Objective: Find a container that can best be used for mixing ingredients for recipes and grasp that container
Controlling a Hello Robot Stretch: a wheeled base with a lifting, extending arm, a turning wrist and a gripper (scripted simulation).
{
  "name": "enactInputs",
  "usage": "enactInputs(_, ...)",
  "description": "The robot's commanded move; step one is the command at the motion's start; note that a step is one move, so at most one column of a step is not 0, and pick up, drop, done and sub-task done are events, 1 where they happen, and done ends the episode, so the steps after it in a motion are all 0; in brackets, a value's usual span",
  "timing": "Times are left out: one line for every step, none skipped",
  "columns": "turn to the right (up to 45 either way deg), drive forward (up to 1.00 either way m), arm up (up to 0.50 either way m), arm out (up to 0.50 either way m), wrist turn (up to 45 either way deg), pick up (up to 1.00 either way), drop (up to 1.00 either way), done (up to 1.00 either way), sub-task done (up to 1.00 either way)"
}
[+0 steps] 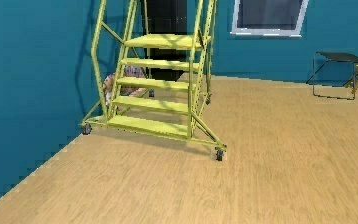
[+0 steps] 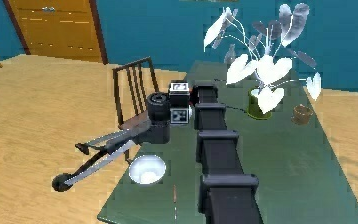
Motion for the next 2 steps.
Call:
enactInputs(0.0, 0.00, 0.00, 0.00, 45.0, 0.00, 0.00, 0.00, 0.00)
enactInputs(0.0, 0.00, 0.00, 0.00, 18.0, 0.00, 0.00, 0.00, 0.00)
